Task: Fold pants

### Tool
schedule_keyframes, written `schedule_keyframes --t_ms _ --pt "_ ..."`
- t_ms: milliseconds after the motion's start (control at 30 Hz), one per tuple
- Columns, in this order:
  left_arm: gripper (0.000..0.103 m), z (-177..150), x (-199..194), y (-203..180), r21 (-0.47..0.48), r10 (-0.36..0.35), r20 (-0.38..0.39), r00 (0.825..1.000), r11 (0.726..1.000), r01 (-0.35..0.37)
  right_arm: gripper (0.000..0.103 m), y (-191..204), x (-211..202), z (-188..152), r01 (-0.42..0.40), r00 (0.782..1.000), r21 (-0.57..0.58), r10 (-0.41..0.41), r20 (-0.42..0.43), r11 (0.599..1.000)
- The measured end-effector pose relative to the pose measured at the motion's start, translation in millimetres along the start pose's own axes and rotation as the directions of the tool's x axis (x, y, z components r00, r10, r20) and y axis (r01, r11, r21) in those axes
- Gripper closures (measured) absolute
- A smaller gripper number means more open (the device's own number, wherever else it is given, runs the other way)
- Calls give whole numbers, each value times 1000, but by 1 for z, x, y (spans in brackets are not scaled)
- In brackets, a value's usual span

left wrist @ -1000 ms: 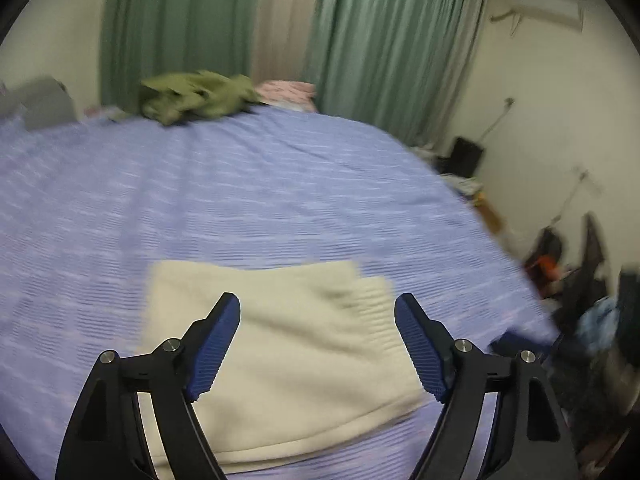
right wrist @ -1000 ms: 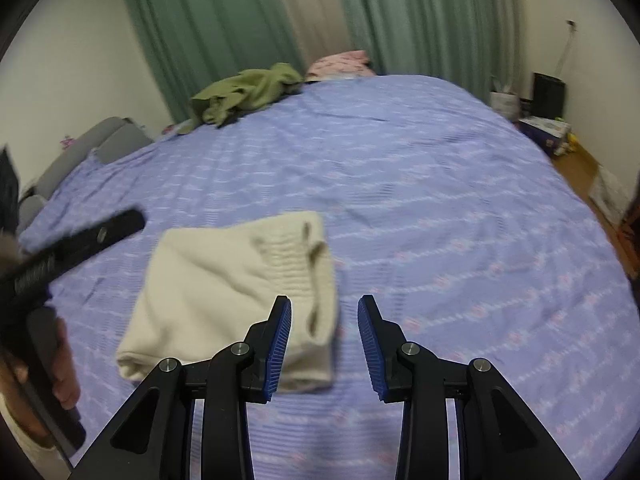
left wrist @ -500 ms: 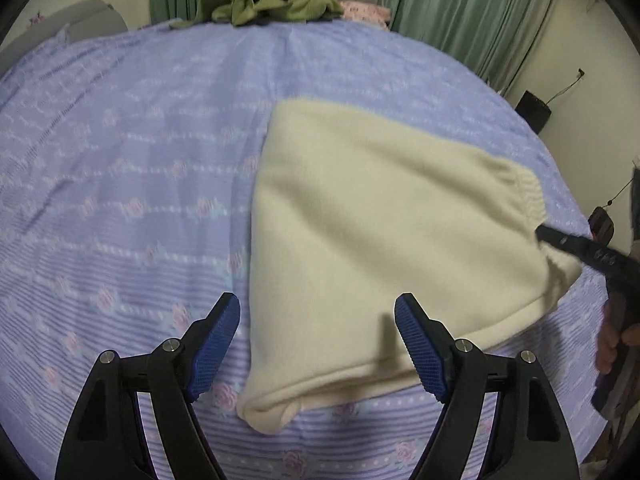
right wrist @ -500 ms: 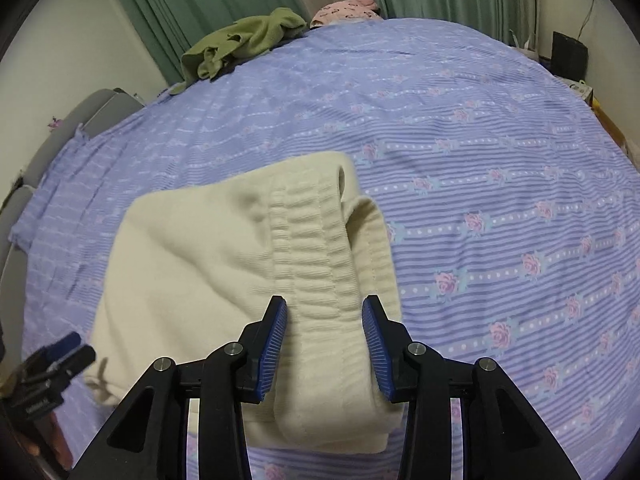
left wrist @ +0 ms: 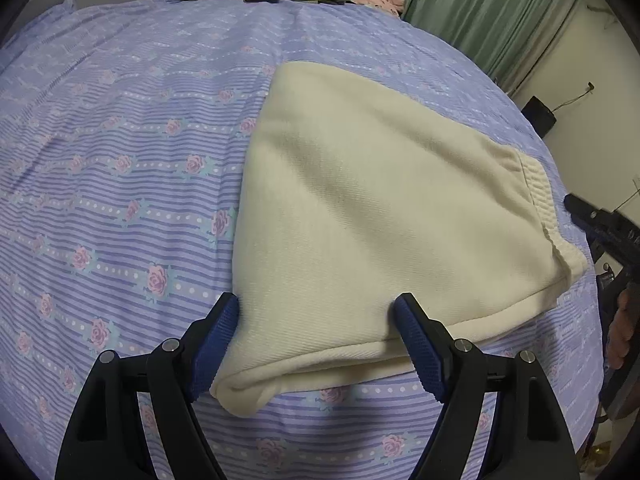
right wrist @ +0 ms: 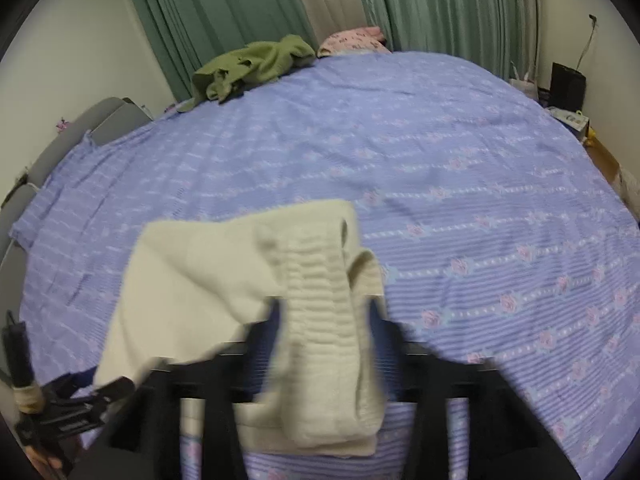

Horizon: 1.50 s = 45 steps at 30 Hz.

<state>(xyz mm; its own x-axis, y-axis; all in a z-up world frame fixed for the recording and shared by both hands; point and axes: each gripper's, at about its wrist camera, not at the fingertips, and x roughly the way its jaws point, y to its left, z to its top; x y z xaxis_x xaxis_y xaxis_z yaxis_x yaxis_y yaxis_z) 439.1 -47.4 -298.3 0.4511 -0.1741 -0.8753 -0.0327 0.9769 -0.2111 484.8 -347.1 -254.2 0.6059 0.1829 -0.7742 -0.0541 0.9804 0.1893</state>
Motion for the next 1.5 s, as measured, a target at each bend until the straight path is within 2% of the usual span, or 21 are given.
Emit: schedule_keyframes --t_ms 100,200,267,300,333,367,467,533,600,667,800,867,900,967,1033,1133,1267,1367,1500 --pt "24 -1 2 -3 -1 11 1 1000 1000 -11 50 -4 14 -5 0 999 19 1 -51 1000" --pt "24 0 3 -7 5 20 1 1000 1000 -20 53 -13 28 -9 -51 993 68 57 -99 996" --pt "24 1 2 -9 3 23 0 1000 1000 -23 76 -14 27 -10 -55 992 83 63 -105 995" --pt "24 1 2 -8 0 23 0 1000 1000 -23 80 -14 21 -9 -50 995 79 57 -84 996" --pt "24 1 2 -9 -2 23 -1 1000 1000 -23 90 -13 13 -8 -51 997 72 55 -58 996" --pt "24 1 1 -11 0 24 0 1000 1000 -24 92 -12 -1 -5 -57 998 68 59 -17 996" --pt "24 1 1 -17 17 32 11 999 999 -32 95 -5 -21 -1 -79 996 47 78 38 996" --pt "24 1 2 -16 15 37 9 999 999 -37 95 -2 -23 -1 -41 998 19 40 52 999" --pt "24 2 1 -15 6 31 7 999 999 -32 96 -10 -17 -5 14 999 42 -15 36 999" --pt "23 2 1 -17 17 34 6 999 999 -34 95 -21 -4 -12 35 999 92 -35 -2 995" --pt "22 1 2 -24 66 61 0 998 996 -61 95 -28 15 -24 86 995 78 -82 -60 993" --pt "22 1 0 -24 72 66 2 998 995 -66 89 -30 13 -25 91 994 91 -85 -69 992" --pt "22 1 -1 -24 72 69 2 998 995 -69 82 -31 8 -25 101 993 98 -95 -64 990" --pt "22 2 -6 -24 74 73 9 997 995 -73 55 -28 -8 -26 185 982 92 -181 -50 979" --pt "22 3 -17 -26 91 78 41 996 992 -81 44 -24 -32 -33 219 976 84 -219 -4 972" --pt "16 1 -37 -32 129 100 117 988 985 -115 27 -21 -62 -49 171 982 129 -179 53 977" --pt "15 2 -48 -38 174 128 189 974 971 -161 22 -21 -63 -69 88 993 216 -101 54 972" --pt "15 3 -42 -38 195 152 183 971 963 -188 22 -31 -42 -77 22 999 324 -31 21 946" --pt "15 1 -37 -34 193 169 179 969 960 -203 22 -38 -21 -84 -42 999 420 29 39 907"
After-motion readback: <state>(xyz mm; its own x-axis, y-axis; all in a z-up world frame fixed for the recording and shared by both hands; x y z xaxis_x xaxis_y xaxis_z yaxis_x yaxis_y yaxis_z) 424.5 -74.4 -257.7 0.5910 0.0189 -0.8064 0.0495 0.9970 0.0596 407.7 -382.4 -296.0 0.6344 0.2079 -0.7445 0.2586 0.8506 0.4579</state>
